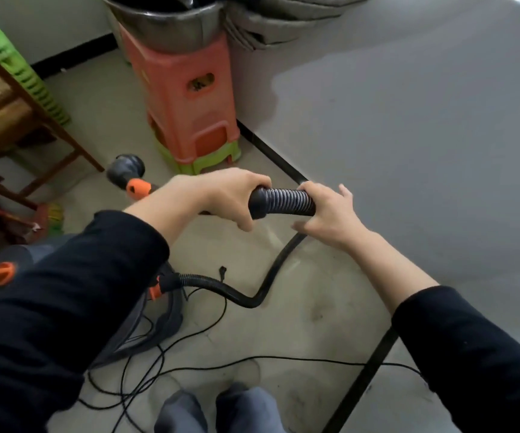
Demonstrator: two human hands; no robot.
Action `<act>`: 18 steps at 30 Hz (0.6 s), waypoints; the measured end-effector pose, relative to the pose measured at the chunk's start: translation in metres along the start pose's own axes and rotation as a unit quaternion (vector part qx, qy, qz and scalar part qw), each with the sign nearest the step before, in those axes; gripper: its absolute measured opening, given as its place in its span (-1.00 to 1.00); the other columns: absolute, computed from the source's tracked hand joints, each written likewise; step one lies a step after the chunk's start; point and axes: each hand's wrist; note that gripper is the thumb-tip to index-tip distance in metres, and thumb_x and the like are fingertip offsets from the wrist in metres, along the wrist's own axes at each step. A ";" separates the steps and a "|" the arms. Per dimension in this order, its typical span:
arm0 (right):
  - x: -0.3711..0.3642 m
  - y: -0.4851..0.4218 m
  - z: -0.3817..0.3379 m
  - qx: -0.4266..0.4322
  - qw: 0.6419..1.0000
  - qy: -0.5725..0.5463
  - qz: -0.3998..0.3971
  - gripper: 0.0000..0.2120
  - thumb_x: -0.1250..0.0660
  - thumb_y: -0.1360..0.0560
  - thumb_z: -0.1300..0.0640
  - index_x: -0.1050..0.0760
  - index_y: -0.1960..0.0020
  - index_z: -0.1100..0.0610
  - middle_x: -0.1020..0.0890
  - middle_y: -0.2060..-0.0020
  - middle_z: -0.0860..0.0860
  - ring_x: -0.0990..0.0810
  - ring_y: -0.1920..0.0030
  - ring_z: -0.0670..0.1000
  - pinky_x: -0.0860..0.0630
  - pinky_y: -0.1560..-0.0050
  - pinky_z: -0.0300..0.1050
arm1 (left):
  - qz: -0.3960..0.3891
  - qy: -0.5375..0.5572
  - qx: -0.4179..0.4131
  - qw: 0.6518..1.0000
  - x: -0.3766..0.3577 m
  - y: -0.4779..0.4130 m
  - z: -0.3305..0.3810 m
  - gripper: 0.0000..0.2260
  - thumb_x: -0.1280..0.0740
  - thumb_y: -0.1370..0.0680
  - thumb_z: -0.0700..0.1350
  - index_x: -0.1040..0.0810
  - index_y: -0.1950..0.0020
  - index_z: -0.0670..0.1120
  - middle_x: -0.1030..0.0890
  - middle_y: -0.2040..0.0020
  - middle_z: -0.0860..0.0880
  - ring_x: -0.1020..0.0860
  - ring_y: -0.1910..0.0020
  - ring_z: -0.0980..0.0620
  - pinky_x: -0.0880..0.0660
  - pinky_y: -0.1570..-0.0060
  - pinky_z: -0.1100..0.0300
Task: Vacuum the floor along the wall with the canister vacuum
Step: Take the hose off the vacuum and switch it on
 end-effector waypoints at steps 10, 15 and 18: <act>-0.034 0.003 -0.051 -0.123 0.929 -0.348 -0.018 -0.85 -0.44 -0.30 0.22 -0.48 0.21 0.12 -0.56 0.40 0.03 -0.57 0.45 -0.02 -0.56 0.36 -0.12 | 0.455 0.077 0.075 0.884 -0.051 0.016 -0.043 -0.34 -0.39 -0.34 -0.34 -0.39 -0.42 -0.03 -0.38 -0.37 -0.10 -0.30 -0.36 -0.12 -0.24 -0.37 0.04; -0.034 -0.003 -0.078 -0.146 0.914 -0.378 -0.023 -0.87 -0.46 -0.31 0.24 -0.52 0.21 0.18 -0.56 0.43 0.06 -0.56 0.46 -0.01 -0.60 0.33 -0.06 | 0.359 0.367 0.248 0.822 -0.101 0.037 -0.065 -0.49 -0.33 -0.47 -0.33 -0.37 -0.39 -0.06 -0.38 -0.34 -0.07 -0.39 -0.31 -0.03 -0.32 -0.13 0.21; -0.017 -0.012 -0.105 -0.143 0.892 -0.428 -0.021 -0.85 -0.45 -0.29 0.30 -0.48 0.26 0.18 -0.52 0.46 0.09 -0.51 0.48 0.03 -0.51 0.40 -0.10 | 0.180 0.401 0.127 0.889 -0.111 0.039 -0.061 -0.38 -0.32 -0.47 -0.40 -0.35 -0.47 0.00 -0.41 -0.39 0.01 -0.42 -0.32 0.05 -0.41 -0.15 0.20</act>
Point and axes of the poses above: each hand's wrist, its own y-axis away from the middle knuckle, its own x-axis out of the back of the hand, z = x × y
